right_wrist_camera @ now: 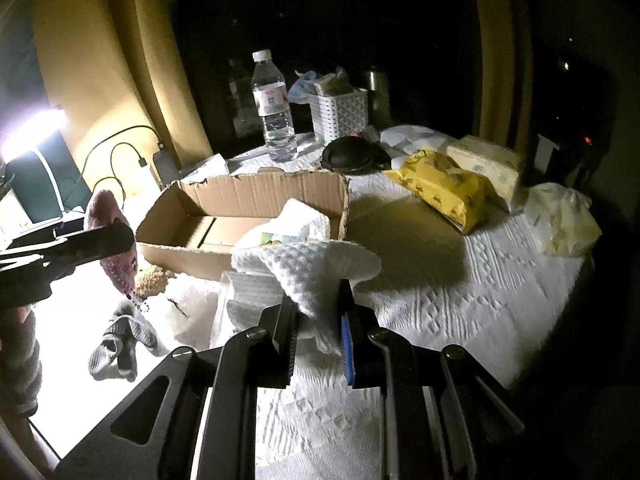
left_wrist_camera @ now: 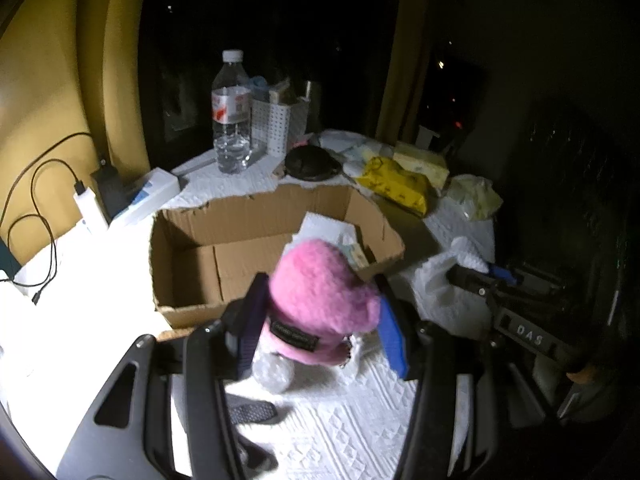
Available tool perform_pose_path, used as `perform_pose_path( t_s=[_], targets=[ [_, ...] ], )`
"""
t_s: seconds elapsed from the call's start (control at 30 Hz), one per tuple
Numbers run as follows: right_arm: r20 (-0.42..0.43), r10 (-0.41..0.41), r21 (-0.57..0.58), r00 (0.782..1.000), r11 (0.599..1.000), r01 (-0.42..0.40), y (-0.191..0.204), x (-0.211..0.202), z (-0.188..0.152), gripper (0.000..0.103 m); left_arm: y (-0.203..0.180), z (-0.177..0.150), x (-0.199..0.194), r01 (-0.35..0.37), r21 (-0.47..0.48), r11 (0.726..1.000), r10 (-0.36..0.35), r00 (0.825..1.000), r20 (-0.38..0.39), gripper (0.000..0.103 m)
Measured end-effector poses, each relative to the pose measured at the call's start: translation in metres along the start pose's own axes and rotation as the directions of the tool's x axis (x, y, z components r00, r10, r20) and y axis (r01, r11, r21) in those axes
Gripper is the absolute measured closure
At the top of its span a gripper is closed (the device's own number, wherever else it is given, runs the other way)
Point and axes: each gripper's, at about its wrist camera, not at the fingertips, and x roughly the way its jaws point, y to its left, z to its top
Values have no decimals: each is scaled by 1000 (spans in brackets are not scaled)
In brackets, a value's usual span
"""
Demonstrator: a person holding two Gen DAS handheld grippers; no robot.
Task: Organize soft objects
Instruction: 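Carry the towel with the right tool while the left tool carries the pink plush over the box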
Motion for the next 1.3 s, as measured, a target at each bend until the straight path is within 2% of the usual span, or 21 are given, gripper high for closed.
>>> perform_pose_path(
  t_s=[0.37, 0.7, 1.3],
  targets=[
    [18, 18, -26, 1000, 1000, -17, 5, 14, 23, 84, 18, 21, 12, -20, -21, 1000, 20, 1000, 20, 51],
    [43, 74, -61, 996, 996, -71, 2, 32, 47, 84, 29, 35, 37, -65, -60, 996, 65, 998, 10, 51],
    [35, 114, -68, 993, 991, -111, -8, 82, 68, 84, 44, 40, 117, -90, -110, 990, 78, 991, -106, 50]
  ],
)
